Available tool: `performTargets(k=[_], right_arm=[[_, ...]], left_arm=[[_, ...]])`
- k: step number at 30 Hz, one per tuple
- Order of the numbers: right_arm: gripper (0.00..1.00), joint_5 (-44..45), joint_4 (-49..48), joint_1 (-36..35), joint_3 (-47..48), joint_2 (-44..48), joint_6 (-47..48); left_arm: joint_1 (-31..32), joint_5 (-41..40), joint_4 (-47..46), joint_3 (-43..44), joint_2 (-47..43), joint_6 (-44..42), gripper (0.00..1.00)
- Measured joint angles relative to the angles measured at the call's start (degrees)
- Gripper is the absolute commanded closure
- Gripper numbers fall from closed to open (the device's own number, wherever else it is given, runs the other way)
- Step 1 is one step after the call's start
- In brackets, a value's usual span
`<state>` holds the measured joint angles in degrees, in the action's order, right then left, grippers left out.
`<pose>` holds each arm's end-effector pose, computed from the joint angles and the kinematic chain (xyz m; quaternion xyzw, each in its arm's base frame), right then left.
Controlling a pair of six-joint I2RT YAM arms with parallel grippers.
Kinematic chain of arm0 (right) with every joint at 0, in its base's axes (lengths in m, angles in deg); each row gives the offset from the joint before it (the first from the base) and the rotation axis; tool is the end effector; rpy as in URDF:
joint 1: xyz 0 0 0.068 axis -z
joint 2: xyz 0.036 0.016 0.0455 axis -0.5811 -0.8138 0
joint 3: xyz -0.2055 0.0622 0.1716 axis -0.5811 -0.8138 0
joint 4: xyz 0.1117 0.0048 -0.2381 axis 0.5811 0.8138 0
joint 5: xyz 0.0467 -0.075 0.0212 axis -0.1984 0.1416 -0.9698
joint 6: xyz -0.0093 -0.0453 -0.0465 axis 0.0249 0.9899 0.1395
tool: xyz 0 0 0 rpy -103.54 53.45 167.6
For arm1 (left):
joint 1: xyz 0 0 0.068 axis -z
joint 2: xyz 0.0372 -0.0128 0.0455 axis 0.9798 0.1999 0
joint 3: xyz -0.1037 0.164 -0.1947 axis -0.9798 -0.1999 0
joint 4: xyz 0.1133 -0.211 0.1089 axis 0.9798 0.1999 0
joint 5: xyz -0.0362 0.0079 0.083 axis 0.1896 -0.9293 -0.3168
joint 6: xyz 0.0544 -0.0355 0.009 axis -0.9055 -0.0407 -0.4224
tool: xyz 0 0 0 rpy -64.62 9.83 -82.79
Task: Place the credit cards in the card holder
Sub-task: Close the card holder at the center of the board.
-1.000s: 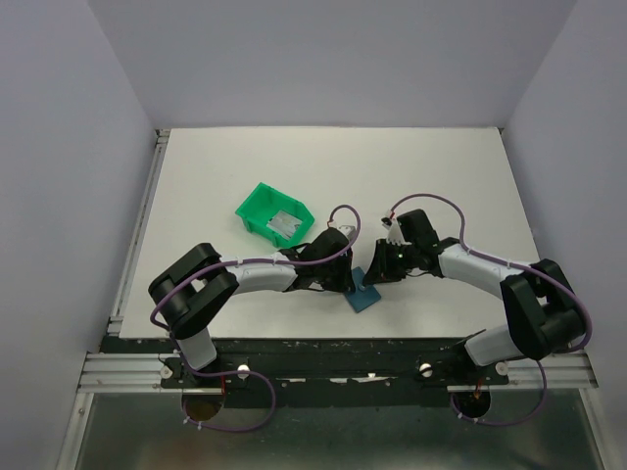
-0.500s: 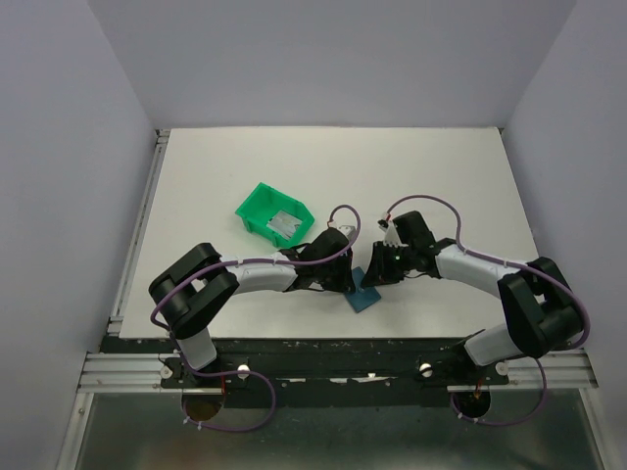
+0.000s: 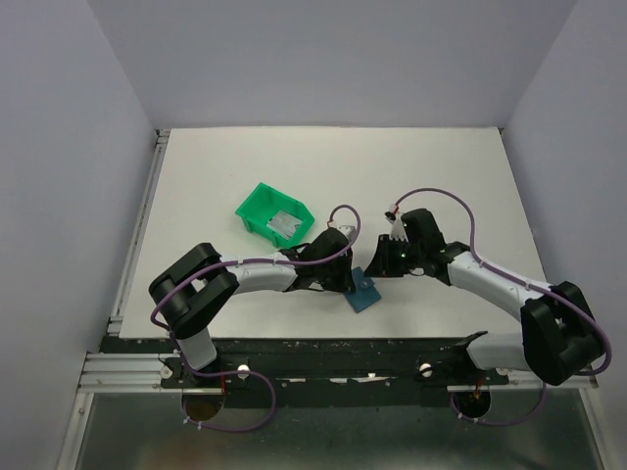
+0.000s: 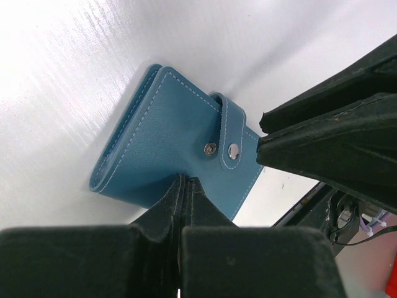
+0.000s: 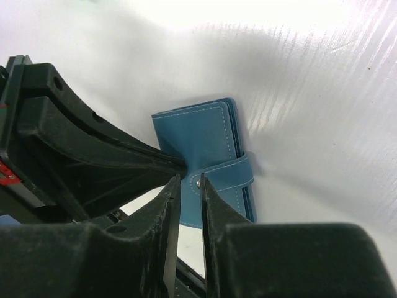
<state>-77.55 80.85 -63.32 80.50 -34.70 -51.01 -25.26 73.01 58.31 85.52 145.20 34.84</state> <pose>0.2226 0.1397 0.1755 -0.0753 0.9187 0.3192 0.2202 0.2050 -0.2883 0.1434 0.1012 0.9205 -0.3285 0.1858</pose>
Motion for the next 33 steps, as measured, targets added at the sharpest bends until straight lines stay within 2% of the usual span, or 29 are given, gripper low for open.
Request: performTargets(k=[33], right_arm=[[0.73,0.11,0.31,-1.79,-1.2,-2.14,1.46]], left_arm=[[0.0,0.15,-0.68,0.0,0.39,0.04,1.0]])
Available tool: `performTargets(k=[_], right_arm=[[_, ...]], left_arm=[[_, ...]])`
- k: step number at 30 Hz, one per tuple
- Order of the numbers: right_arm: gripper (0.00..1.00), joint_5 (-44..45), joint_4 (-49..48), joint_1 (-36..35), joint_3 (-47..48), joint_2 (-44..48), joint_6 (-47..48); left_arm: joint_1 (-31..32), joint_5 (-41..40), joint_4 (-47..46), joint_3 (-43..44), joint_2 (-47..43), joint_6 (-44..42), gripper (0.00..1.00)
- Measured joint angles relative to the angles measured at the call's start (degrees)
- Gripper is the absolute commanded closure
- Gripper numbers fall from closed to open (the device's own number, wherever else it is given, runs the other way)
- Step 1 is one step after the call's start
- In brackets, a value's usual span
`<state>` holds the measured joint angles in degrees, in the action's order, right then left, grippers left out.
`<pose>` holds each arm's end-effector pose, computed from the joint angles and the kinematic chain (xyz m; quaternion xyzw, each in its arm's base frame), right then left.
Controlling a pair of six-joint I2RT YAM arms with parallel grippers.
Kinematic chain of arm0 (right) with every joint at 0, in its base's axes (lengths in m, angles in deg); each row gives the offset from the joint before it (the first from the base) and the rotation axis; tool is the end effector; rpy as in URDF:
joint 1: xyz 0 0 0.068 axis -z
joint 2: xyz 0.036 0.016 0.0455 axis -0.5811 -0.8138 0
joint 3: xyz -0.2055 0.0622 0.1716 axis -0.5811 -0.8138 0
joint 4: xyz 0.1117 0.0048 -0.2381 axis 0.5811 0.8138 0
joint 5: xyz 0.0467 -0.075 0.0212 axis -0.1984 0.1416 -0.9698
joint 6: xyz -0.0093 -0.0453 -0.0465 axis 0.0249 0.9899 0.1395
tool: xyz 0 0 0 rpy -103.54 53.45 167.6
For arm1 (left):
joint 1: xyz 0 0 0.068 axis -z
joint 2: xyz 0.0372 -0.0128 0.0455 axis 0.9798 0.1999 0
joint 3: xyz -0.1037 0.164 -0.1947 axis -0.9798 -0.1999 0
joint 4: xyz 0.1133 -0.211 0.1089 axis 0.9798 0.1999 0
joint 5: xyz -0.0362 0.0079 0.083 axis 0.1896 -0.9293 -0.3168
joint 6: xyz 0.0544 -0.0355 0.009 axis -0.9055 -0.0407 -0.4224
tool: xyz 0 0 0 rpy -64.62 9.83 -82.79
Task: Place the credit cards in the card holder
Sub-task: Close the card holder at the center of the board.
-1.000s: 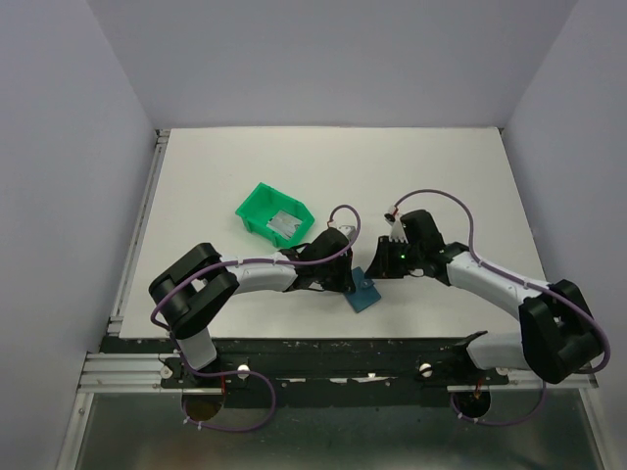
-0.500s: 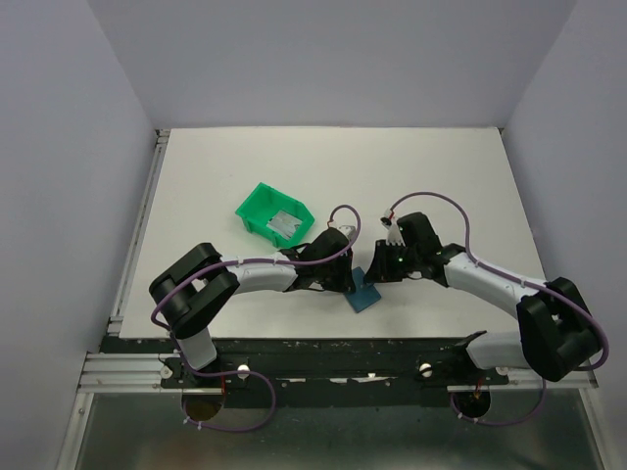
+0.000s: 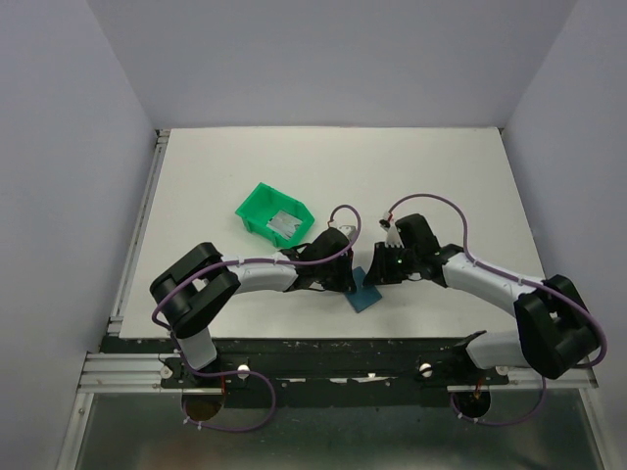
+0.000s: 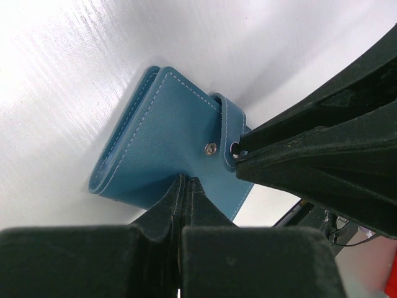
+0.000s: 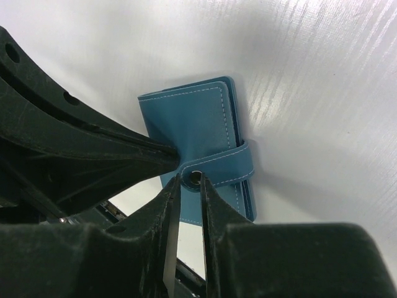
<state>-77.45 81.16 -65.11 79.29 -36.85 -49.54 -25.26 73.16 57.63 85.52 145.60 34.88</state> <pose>0.2158 0.1451 0.1596 -0.0956 0.9270 0.3072 0.1925 0.2057 -0.2894 0.1421 0.1015 0.9195 -0.3310 0.1862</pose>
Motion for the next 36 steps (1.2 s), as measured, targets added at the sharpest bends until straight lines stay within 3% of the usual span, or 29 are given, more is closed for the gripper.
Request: performTargets(k=[36], right_arm=[[0.71,0.98,0.0,-2.23,1.01,-4.66,-0.2]], left_arm=[[0.0,0.09,-0.15,0.0,0.07,0.11,1.0]])
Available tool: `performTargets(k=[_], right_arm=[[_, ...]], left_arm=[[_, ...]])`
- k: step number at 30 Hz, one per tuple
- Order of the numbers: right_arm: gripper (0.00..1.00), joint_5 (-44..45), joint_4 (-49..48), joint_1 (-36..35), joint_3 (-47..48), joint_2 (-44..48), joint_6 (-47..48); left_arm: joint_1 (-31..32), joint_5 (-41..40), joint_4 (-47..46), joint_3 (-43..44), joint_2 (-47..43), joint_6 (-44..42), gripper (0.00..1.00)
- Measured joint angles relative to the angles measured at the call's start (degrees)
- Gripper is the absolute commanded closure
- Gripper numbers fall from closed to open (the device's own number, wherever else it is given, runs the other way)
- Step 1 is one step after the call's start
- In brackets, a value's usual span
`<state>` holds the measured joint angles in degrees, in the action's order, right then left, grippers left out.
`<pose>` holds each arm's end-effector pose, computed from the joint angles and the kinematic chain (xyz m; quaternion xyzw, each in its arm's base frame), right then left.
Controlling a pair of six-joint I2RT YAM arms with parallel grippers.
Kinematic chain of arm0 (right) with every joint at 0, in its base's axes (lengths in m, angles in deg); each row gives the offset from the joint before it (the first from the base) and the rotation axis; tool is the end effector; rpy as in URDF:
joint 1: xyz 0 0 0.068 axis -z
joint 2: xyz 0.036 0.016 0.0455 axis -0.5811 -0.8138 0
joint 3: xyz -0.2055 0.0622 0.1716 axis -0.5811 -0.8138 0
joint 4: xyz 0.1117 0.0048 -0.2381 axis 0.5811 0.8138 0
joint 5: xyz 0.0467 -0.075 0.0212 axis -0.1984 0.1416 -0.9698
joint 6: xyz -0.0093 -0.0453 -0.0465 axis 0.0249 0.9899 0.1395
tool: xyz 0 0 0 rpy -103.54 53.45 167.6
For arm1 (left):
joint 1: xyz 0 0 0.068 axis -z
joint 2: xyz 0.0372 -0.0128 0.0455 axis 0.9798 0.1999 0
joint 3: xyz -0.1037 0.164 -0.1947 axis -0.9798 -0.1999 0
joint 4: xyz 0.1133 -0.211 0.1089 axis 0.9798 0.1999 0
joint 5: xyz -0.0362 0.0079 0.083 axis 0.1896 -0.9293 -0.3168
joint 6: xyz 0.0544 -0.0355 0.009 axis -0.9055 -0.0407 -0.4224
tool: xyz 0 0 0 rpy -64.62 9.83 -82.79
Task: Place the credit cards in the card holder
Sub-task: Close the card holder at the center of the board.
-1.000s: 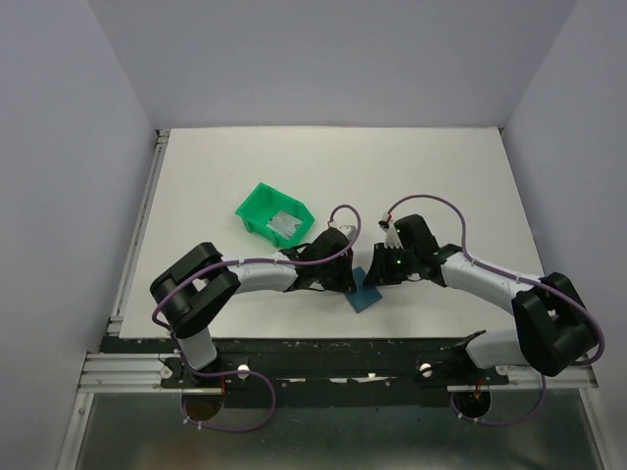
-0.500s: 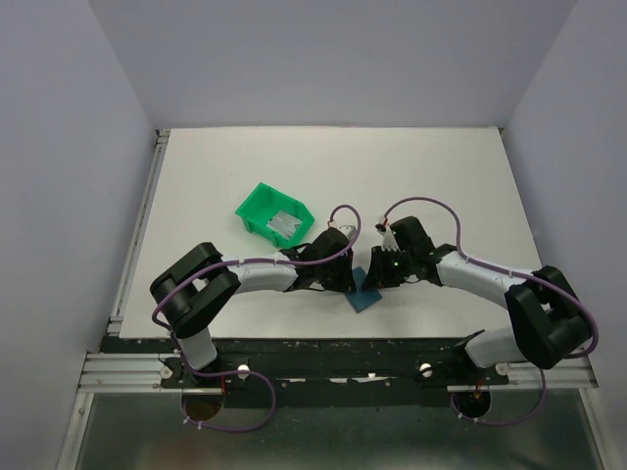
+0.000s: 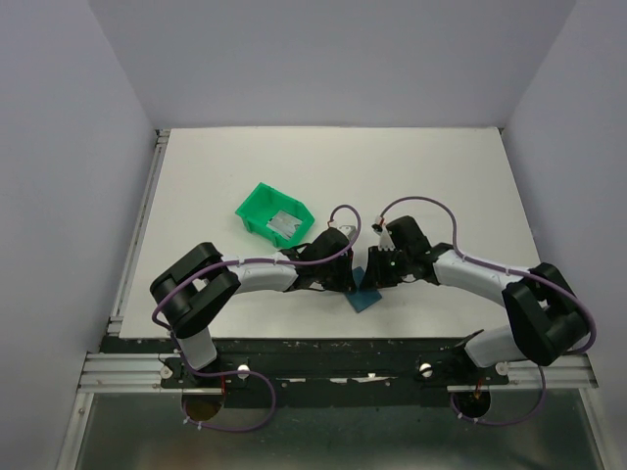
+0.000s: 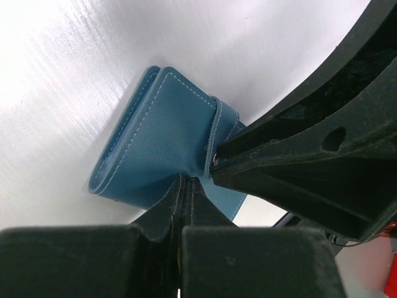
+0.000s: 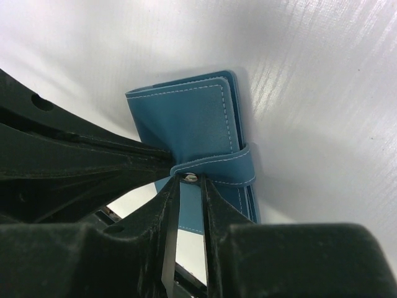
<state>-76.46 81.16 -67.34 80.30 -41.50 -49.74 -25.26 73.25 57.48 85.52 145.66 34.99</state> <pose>0.2166 0.1565 0.1447 -0.1043 0.9367 0.2917 0.1633 0.2058 -0.2897 0.1420 0.1009 0.9192 -0.3322 0.1859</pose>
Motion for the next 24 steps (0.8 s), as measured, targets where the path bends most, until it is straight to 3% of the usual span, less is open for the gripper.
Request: performTargets(k=[24], right_arm=[[0.71,3.56,3.96,-0.39,3.45,-1.92,-1.38]], left_arm=[[0.0,0.15,-0.66,0.02,0.28,0.02,1.0]])
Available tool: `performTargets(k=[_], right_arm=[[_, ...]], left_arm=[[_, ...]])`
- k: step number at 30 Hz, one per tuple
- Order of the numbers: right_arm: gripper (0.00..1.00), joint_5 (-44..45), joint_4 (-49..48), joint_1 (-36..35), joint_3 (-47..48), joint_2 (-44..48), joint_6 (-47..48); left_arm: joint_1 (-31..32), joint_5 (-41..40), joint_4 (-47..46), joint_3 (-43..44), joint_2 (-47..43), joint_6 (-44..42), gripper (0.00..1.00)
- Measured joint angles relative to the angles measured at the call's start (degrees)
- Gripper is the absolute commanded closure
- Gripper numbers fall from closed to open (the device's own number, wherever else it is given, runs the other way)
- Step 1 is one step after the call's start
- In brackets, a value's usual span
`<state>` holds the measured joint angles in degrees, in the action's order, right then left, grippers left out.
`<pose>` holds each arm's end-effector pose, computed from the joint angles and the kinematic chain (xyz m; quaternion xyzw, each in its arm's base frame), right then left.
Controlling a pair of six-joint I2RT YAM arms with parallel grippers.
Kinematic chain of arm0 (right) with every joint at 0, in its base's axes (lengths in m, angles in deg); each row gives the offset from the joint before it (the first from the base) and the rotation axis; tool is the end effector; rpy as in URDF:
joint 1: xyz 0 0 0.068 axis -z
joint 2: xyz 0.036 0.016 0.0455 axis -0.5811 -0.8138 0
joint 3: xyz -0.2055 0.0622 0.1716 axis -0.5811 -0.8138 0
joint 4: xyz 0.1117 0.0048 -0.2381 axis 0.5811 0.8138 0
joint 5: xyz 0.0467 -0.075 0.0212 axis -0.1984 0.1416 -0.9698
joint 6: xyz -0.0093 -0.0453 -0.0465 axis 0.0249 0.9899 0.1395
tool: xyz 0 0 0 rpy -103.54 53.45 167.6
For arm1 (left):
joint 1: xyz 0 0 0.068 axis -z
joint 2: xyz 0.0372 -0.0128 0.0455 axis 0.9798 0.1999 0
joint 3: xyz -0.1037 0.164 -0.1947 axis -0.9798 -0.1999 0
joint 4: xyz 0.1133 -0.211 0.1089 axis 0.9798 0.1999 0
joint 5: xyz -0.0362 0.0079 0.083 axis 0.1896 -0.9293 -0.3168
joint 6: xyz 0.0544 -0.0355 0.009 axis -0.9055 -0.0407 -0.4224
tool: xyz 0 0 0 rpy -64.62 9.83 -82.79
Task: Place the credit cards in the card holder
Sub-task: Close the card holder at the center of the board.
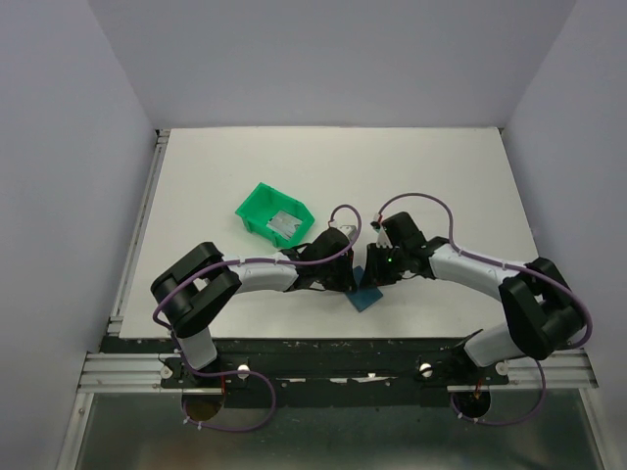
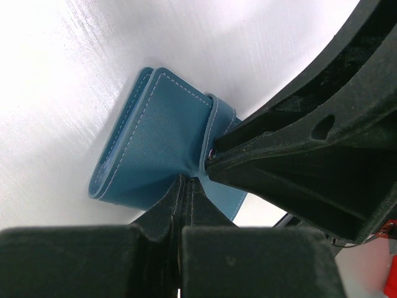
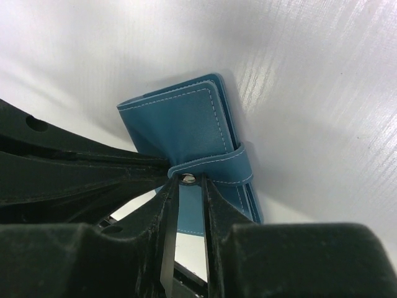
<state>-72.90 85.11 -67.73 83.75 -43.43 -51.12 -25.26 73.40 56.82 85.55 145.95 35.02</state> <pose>0.2243 0.1600 0.1480 -0.0847 0.9489 0.2603 0.1566 0.2064 -0.2908 0.1414 0.1013 0.9178 -0.3354 0.1870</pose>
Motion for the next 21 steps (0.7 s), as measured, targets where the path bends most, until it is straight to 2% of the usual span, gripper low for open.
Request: performTargets(k=[9,18,21], right_arm=[[0.71,-0.07,3.41,-0.52,3.13,-2.78,0.09],[0.85,2.86,7.76,-2.38,6.78,-5.14,0.66],[0.87,4.04,8.46,-2.93,7.19,-5.35,0.66]], left_arm=[[-0.02,0.0,0.02,0.0,0.02,-0.02,1.0],[-0.13,0.09,0.09,0.0,0.02,0.0,1.0],[-0.15,0.15,0.11,0.0,0.02,0.0,1.0]])
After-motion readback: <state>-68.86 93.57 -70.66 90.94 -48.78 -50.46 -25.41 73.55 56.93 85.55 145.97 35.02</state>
